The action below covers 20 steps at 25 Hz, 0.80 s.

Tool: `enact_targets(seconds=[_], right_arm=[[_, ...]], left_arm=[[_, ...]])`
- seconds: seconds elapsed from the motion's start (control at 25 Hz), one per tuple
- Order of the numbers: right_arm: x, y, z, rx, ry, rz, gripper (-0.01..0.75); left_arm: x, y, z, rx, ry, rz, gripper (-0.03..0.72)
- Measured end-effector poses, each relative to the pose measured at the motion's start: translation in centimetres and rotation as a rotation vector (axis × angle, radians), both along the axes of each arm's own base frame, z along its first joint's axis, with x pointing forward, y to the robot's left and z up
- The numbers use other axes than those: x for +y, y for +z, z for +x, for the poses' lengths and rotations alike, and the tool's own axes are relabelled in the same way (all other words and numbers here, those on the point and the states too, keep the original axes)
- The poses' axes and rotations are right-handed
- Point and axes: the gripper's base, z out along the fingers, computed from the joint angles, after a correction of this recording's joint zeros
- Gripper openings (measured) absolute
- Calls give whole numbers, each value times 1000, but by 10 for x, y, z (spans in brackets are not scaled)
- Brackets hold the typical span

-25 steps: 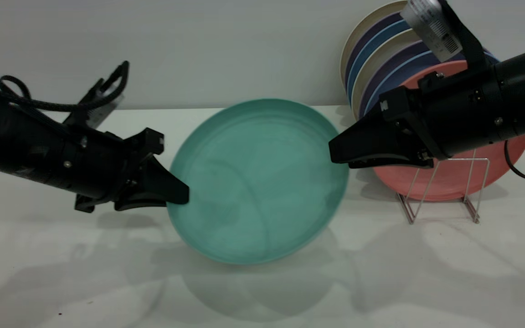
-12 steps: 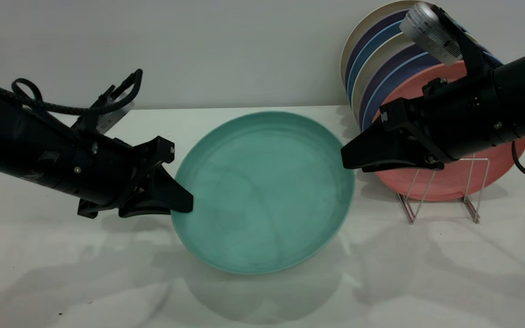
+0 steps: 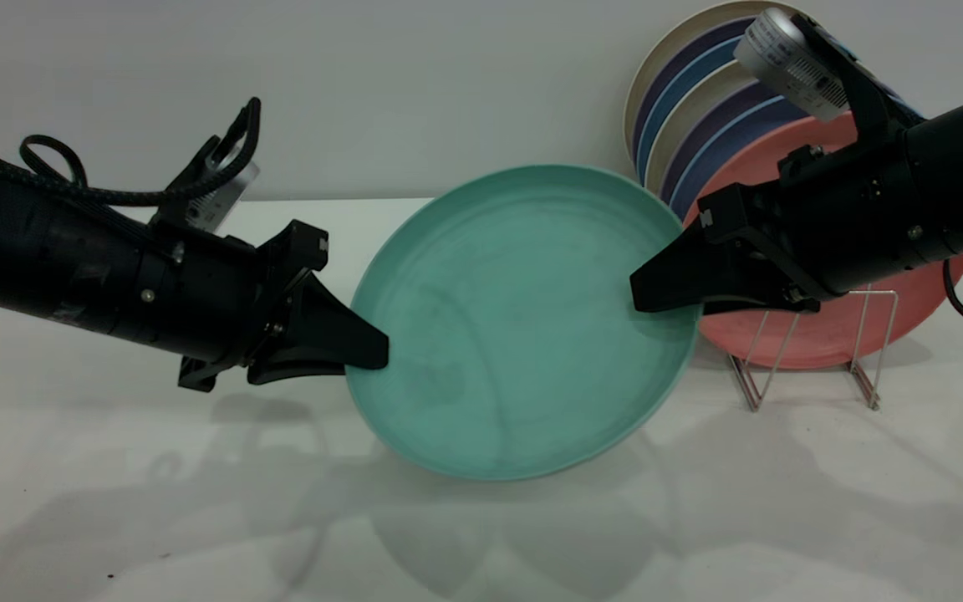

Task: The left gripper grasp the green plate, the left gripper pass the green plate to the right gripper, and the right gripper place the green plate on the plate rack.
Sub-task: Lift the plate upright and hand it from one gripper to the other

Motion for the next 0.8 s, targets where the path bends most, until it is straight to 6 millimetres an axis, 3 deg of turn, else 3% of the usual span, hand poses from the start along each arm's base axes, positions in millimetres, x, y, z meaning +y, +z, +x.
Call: enact_targets(seconds=[0.12,0.32,0.52,0.6,0.68,0.8], right_arm=[[0,0,0,10,-10,6,283],[-1,0,1,41,-54,17,78],[-3,-2,2,48,-81,0,41],[-3,-2,2,47,-83,-2,41],[-3,-1,2,44,-72,2,41],[-3,-1,2,38,-62,-2,41]], left_arm=[[0,0,0,0,-1,-3,17],[-1,1,0,-13,-16,-16,23],[-3,3,-1,23,-4,-54,83],[-4,5,-2,36,-2,-81,156],[-6,7,-3,40,-12,-112,285],[-6,11,-4,39,-28,-162,537]])
